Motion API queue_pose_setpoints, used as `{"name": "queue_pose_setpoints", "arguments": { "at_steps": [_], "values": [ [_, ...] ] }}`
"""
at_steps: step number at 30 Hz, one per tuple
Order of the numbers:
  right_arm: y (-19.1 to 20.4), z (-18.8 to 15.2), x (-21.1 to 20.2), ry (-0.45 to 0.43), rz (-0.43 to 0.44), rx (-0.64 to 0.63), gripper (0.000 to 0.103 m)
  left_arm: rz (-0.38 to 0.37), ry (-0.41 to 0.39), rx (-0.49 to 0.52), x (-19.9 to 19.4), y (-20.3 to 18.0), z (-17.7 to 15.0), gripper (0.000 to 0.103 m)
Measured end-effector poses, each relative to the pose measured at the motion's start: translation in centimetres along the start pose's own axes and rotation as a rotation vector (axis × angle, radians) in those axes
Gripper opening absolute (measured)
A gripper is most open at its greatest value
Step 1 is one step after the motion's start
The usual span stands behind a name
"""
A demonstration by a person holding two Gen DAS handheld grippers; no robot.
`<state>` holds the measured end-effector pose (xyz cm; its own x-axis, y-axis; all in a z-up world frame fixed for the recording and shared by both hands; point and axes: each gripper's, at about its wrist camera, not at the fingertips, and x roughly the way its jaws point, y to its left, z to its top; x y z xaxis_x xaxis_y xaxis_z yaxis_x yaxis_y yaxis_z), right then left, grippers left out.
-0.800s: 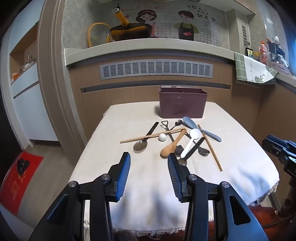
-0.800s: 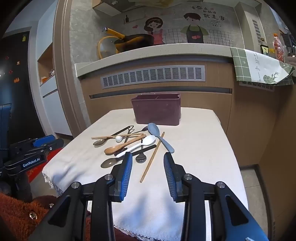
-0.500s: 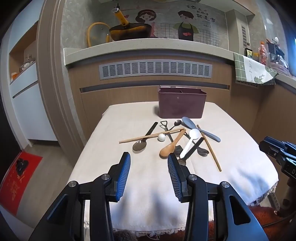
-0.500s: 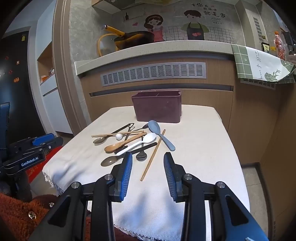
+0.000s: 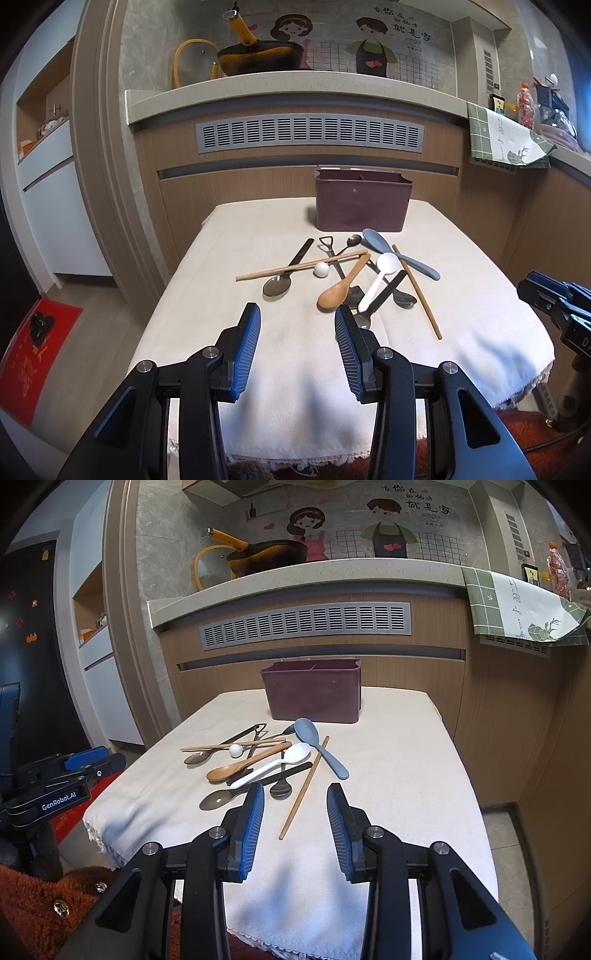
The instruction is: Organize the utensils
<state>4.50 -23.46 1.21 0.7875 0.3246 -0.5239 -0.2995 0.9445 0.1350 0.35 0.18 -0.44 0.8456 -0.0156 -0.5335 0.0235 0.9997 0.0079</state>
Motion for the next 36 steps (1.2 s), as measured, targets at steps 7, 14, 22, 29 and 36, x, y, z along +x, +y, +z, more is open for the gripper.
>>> {"name": "queue_pose_setpoints", "arguments": {
  "at_steps": [7,14,22,29,36],
  "values": [
    [0.0,0.1,0.0,0.002,0.001,0.002,0.034,0.001,0.018,-0.003,0.5,-0.2,-0.2,0.043],
    [0.0,0.0,0.1,0.011,0.001,0.006,0.033,0.0,0.021,-0.005,0.5,-0.4,-0.6,0.043],
    [0.0,0.0,0.2,0.016,0.0,0.003,0.034,-0.001,0.022,-0.009,0.6,-0.3,-1.1,0.043],
    [0.1,0.0,0.3,0.018,-0.001,0.003,0.034,-0.001,0.032,-0.007,0.8,-0.2,-0.7,0.043],
    [0.1,-0.1,0.3,0.02,-0.001,0.005,0.034,-0.002,0.036,-0.008,0.8,-0.2,-0.5,0.043]
  ]
}}
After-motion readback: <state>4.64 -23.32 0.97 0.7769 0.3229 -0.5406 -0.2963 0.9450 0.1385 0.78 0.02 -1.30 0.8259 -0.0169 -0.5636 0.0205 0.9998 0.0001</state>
